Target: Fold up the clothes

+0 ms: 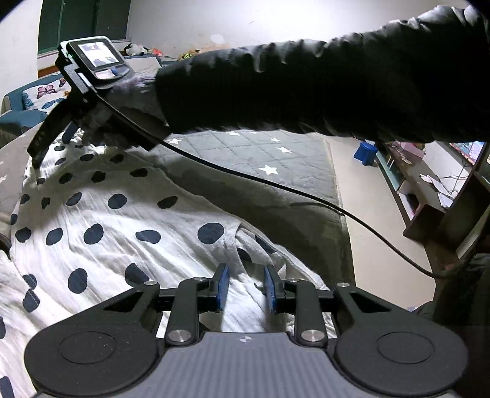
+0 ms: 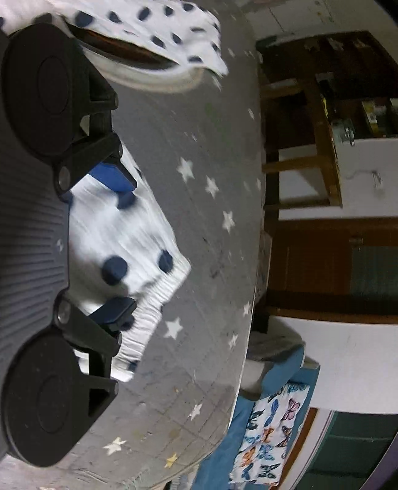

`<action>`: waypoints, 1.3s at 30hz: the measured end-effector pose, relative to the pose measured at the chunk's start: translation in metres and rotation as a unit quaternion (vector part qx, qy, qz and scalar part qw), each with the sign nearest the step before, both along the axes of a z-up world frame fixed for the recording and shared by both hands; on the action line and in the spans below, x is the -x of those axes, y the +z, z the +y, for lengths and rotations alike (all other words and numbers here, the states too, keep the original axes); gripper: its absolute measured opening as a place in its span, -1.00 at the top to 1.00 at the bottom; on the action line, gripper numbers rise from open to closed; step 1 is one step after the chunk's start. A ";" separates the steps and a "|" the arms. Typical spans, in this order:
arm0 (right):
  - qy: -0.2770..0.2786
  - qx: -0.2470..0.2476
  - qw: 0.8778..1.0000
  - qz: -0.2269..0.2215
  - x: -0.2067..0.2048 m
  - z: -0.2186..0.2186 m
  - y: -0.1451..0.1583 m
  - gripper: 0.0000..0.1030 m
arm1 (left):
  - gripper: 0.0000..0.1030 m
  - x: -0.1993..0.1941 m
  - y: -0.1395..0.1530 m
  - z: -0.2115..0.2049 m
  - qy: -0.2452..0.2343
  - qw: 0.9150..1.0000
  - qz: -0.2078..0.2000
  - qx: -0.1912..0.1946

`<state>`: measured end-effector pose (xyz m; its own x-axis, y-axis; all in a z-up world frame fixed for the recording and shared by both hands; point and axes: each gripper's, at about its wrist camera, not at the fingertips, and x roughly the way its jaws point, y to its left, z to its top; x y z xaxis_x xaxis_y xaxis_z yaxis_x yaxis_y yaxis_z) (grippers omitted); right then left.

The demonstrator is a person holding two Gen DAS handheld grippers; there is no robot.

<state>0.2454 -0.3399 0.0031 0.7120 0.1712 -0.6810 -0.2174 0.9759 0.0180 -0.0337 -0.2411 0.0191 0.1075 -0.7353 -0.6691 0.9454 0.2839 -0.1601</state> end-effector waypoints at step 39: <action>0.284 0.032 0.958 0.006 0.323 0.112 0.031 -0.49 | 0.38 0.052 0.009 0.164 0.380 0.925 -0.017 -0.017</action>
<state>-0.0780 -0.2277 0.0338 0.5090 0.4861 -0.7104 -0.7135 0.6999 -0.0323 -0.0855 -0.0768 0.0277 0.6062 -0.4175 -0.6769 0.4751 0.8727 -0.1128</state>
